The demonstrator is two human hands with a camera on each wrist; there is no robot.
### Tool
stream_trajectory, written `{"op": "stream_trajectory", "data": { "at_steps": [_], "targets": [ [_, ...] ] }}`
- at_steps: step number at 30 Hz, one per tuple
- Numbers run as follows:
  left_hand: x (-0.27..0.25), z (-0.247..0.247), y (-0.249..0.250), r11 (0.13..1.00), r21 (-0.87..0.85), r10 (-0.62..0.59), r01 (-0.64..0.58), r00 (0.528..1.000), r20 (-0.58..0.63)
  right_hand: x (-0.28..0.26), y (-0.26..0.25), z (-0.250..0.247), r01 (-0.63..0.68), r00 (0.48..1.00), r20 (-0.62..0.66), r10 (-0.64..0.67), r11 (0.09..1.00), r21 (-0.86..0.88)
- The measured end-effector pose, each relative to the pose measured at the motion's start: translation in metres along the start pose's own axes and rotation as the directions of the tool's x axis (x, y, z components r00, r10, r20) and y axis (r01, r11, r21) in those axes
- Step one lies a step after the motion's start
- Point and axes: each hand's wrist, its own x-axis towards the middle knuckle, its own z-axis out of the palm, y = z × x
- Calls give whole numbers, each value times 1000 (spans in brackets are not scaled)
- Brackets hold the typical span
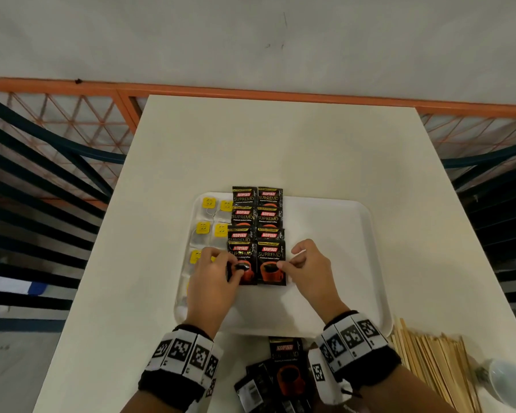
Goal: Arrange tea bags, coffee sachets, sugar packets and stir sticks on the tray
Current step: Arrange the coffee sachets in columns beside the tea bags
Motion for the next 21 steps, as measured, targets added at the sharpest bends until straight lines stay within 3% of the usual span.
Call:
{"op": "stream_trajectory", "data": {
  "at_steps": [4,7,10,13,15,19,21],
  "targets": [
    [-11,-11,1,996,-77,54,-52,998,21,-15,-7,-16,95,995,23,-94,994,-53],
    [-33,-22,3,988,-135,101,-71,967,234,-38,-14,-33,142,963,251,-96,975,-170],
    [-64,-26,1,985,-101,168,-137,867,468,-67,-15,-47,248,862,502,-64,918,-309],
    [-93,-19,-2,988,-18,129,-153,762,634,-93,-7,-47,409,758,652,-25,796,-446],
    [-109,-10,-6,987,47,82,-156,724,685,-106,1,-40,517,716,696,-40,701,-491],
    [-128,1,-3,939,205,73,-277,741,668,-117,13,-23,654,701,708,-85,473,-591],
    [-129,4,-1,897,284,81,-339,757,648,-116,13,-16,667,710,698,-93,406,-624]
  ]
}}
